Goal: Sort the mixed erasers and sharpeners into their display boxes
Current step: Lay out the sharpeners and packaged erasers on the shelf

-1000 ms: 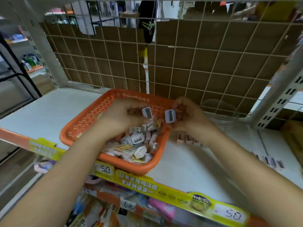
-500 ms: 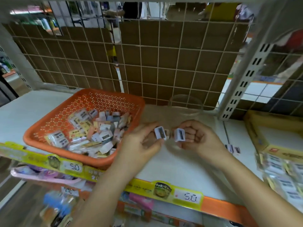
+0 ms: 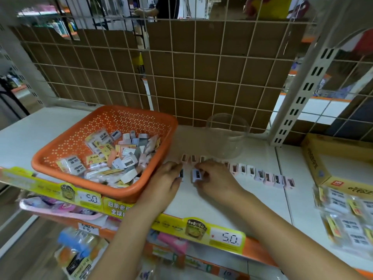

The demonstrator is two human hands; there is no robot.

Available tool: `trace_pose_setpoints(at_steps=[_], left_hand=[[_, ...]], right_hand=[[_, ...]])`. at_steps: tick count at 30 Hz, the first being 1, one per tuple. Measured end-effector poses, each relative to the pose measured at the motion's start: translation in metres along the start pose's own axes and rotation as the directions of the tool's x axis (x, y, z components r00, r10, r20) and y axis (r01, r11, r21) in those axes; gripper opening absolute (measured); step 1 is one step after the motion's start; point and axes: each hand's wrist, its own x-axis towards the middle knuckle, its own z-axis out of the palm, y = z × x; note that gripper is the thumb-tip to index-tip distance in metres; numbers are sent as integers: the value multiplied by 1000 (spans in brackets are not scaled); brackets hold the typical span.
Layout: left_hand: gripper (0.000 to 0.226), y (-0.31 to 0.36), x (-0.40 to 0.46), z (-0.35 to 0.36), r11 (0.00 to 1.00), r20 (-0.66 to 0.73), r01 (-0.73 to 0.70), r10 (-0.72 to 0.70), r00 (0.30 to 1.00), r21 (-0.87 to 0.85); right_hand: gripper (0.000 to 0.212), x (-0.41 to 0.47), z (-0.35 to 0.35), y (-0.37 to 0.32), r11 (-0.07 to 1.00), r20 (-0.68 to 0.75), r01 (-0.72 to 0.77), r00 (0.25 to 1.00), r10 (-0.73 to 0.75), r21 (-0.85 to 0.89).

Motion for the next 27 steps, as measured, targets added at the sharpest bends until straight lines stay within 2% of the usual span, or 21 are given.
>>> trace_pose_setpoints(at_steps=[5, 7, 10, 16, 19, 23, 27], left_hand=[[37, -1, 1, 6, 997, -45, 7, -3, 999, 76], [43, -1, 2, 6, 994, -48, 2, 4, 999, 110], [49, -2, 4, 7, 993, -43, 9, -4, 999, 114], [50, -5, 3, 10, 997, -76, -12, 18, 997, 80], [46, 4, 0, 8, 996, -127, -43, 52, 991, 76], [41, 34, 1, 1, 976, -188, -137, 169, 968, 170], [41, 60, 8, -13, 953, -218, -197, 248, 944, 229]], right_hand=[[30, 11, 11, -11, 992, -9, -1, 1000, 0, -126], [26, 12, 16, -13, 988, -24, -11, 1000, 8, -152], [22, 12, 19, -15, 988, -60, -28, 998, 19, -149], [26, 7, 12, -19, 983, -32, -26, 999, 20, -184], [29, -1, 1, -16, 978, -18, 11, 1000, -15, -206], [40, -13, -15, -11, 977, -56, 16, 998, -29, -212], [30, -22, -33, -9, 979, -155, -9, 988, -23, -202]])
